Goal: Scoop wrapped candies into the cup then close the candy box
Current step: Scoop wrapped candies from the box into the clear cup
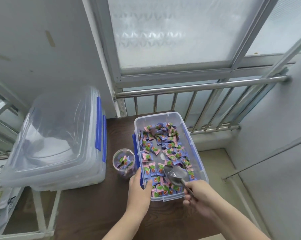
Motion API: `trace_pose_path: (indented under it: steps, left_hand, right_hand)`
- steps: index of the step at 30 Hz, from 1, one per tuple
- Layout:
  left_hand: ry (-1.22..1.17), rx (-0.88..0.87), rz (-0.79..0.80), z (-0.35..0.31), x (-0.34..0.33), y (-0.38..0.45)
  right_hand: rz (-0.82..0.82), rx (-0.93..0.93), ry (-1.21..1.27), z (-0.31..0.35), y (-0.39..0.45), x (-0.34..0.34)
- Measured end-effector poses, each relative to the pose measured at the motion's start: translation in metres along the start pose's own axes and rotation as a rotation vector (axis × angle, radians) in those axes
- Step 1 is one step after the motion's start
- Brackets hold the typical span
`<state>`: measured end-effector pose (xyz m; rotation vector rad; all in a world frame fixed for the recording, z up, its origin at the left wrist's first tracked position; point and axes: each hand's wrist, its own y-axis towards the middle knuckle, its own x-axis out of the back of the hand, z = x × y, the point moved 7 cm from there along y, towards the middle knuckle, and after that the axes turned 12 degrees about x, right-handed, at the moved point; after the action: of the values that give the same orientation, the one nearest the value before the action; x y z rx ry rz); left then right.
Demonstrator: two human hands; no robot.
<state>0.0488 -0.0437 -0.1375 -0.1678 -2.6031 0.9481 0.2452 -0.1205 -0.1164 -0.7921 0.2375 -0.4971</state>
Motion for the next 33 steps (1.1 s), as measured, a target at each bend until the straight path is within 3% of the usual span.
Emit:
trace_pose_path:
  steps: [13, 20, 26, 29, 33]
  left_hand:
    - [0.236, -0.084, 0.066, -0.009, -0.002, 0.0]
    - [0.221, -0.021, 0.093, -0.001, -0.002, 0.006]
    - [0.21, -0.017, 0.088, -0.001, -0.003, 0.007]
    - [0.158, -0.005, 0.08, 0.004, -0.002, 0.008]
    - [0.05, 0.043, -0.036, 0.017, 0.015, 0.004]
  right_hand:
    - [-0.061, 0.088, -0.063, 0.027, 0.065, -0.031]
    - [-0.031, 0.191, -0.156, 0.054, 0.109, -0.053]
    - [0.028, 0.139, -0.205, 0.045, 0.13, -0.071]
    - [-0.026, 0.086, -0.163, 0.027, 0.129, -0.066]
    - [0.01, 0.144, -0.124, 0.009, 0.129, -0.054]
